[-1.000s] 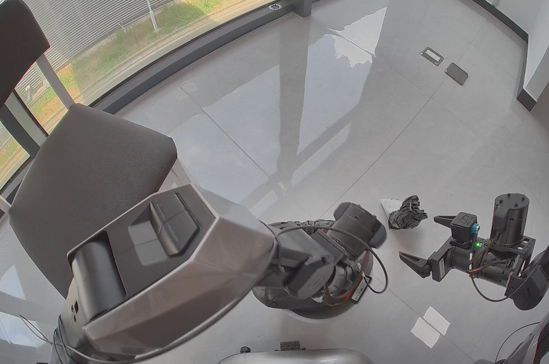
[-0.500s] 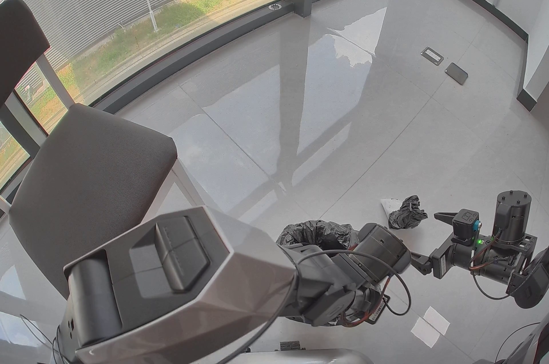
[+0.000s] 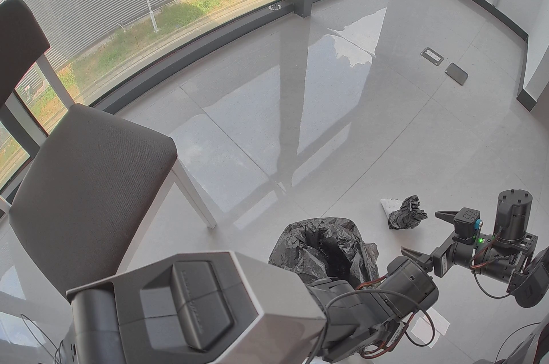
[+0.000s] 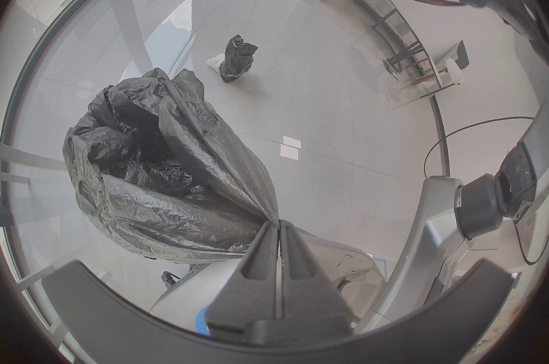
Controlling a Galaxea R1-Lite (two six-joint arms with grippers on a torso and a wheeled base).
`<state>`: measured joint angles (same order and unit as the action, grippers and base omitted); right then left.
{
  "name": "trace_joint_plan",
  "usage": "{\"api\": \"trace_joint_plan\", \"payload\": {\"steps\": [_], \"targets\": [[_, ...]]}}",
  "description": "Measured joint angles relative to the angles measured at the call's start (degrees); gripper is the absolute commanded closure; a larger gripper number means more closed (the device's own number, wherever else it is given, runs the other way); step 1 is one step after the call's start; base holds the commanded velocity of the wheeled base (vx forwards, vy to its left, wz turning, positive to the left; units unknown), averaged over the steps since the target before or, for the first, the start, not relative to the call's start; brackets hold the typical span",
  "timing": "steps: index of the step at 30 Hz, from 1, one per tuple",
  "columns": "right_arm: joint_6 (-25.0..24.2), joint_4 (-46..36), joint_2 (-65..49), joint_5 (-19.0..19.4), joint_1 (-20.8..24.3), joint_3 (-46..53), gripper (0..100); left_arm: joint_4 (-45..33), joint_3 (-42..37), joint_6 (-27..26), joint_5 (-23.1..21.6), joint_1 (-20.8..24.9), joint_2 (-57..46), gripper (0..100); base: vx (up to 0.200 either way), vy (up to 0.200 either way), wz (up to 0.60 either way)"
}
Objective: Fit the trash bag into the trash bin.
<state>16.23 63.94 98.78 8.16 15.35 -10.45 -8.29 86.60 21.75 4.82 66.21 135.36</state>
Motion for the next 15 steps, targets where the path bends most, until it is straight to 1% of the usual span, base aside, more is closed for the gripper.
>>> {"api": "trace_joint_plan", "payload": {"steps": [12,13,15], "targets": [[0.02,0.02,0.0,0.02,0.0,-0.07,0,0.74,-0.11,2.11,1.58,-0.91,-0.37,100,0.0,0.0,0.0],[0.0,0.0,0.0,0.02,0.0,-0.07,0,0.77,-0.22,2.04,1.58,-0.91,-0.5,0,0.0,0.0,0.0],[0.0,-0.04,0.01,0.0,0.0,-0.1,0,0.79,-0.48,1.93,1.61,-0.94,-0.72,0,0.0,0.0,0.0]]}}
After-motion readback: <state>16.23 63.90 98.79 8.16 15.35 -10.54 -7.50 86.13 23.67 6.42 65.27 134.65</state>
